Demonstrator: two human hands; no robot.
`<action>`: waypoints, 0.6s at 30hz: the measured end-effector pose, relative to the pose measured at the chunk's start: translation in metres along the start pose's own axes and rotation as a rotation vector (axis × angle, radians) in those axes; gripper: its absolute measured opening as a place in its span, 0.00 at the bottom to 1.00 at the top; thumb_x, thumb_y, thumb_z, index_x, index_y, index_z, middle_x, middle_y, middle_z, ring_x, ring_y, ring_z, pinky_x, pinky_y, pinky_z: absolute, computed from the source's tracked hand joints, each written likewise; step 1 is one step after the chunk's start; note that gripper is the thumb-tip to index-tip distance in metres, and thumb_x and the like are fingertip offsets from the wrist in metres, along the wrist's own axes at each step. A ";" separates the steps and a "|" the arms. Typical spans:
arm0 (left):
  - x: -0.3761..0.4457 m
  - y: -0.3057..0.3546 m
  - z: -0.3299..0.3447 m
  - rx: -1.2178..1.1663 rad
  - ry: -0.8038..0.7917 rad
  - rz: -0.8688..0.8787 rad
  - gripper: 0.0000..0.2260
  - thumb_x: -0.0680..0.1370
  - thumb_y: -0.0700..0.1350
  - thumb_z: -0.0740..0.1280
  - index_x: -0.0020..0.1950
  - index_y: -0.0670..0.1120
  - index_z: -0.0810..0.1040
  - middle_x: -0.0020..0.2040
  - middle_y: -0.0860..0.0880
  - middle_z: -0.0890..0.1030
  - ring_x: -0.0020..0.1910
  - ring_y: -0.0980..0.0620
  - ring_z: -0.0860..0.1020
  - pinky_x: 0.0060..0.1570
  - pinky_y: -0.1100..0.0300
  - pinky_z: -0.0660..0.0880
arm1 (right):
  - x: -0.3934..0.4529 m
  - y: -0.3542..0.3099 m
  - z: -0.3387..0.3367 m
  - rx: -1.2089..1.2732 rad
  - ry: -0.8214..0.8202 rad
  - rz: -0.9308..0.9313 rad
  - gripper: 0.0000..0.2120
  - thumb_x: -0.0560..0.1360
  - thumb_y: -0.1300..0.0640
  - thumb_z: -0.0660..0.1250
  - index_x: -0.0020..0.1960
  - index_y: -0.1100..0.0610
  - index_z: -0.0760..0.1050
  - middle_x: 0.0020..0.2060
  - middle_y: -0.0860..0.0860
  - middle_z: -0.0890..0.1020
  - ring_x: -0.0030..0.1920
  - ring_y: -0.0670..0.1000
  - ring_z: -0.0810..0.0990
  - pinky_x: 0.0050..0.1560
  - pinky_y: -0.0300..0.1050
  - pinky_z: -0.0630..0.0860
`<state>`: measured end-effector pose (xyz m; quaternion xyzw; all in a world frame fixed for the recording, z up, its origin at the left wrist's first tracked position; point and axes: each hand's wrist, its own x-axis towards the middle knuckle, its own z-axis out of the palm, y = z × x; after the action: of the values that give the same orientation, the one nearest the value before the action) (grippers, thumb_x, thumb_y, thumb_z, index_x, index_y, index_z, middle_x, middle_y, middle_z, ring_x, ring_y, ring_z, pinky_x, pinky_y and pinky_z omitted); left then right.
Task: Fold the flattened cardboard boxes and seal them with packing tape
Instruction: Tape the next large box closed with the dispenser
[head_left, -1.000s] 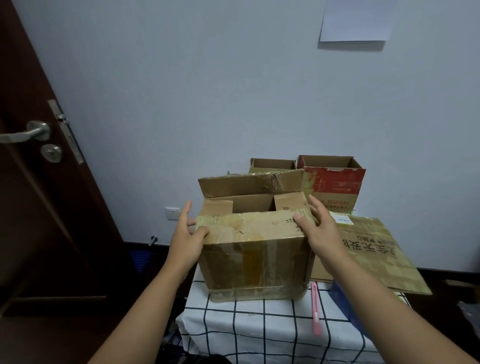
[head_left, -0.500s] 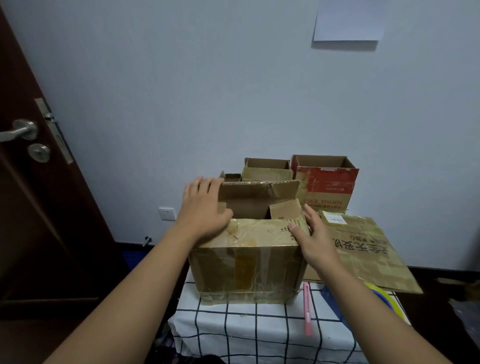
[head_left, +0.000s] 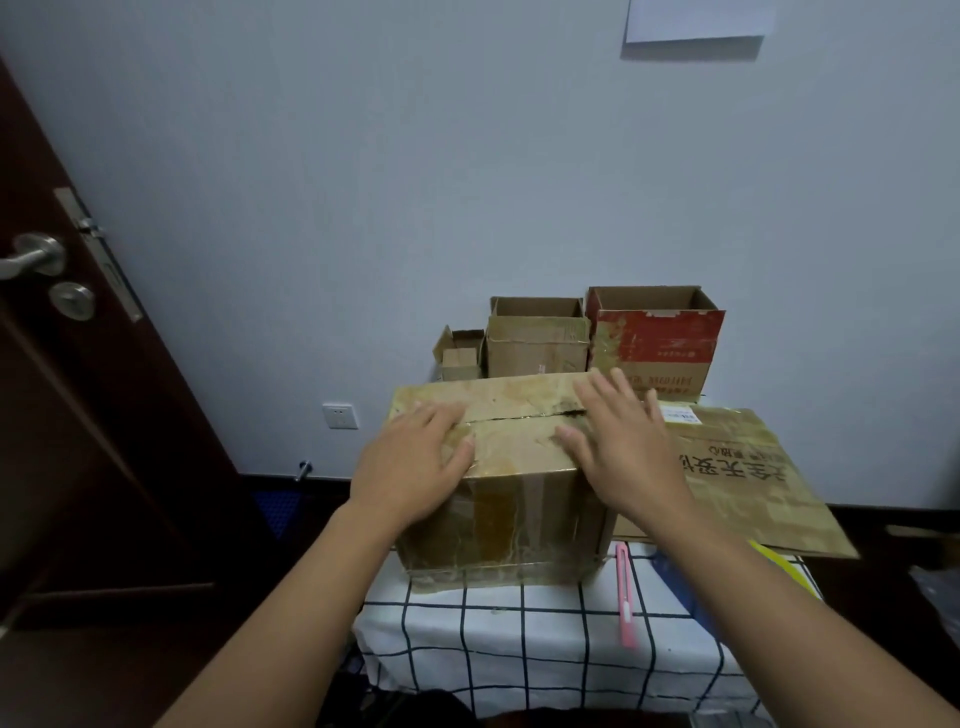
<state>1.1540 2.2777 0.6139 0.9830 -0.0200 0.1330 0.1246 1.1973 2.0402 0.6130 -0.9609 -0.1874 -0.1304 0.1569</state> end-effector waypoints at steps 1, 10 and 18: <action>-0.001 0.000 0.000 0.010 -0.017 0.005 0.21 0.82 0.60 0.53 0.74 0.58 0.65 0.74 0.53 0.68 0.71 0.52 0.67 0.65 0.51 0.72 | 0.002 -0.004 -0.002 -0.066 -0.078 -0.082 0.35 0.78 0.32 0.43 0.80 0.47 0.46 0.79 0.45 0.46 0.79 0.48 0.41 0.77 0.54 0.37; -0.004 0.015 0.002 0.132 -0.219 0.003 0.42 0.71 0.75 0.38 0.81 0.55 0.47 0.81 0.50 0.48 0.80 0.50 0.45 0.76 0.51 0.44 | 0.004 -0.010 -0.001 -0.176 -0.298 -0.177 0.49 0.66 0.21 0.28 0.80 0.43 0.46 0.80 0.45 0.47 0.79 0.47 0.44 0.79 0.55 0.43; -0.003 0.007 0.003 0.223 -0.237 0.025 0.47 0.66 0.81 0.46 0.80 0.58 0.47 0.81 0.51 0.48 0.80 0.49 0.47 0.76 0.48 0.49 | 0.000 0.004 -0.017 0.147 -0.185 -0.154 0.37 0.76 0.30 0.52 0.79 0.46 0.53 0.79 0.43 0.52 0.78 0.44 0.46 0.77 0.50 0.42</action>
<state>1.1514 2.2705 0.6117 0.9993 -0.0319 0.0189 0.0097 1.1955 2.0303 0.6271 -0.9375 -0.2832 -0.0387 0.1985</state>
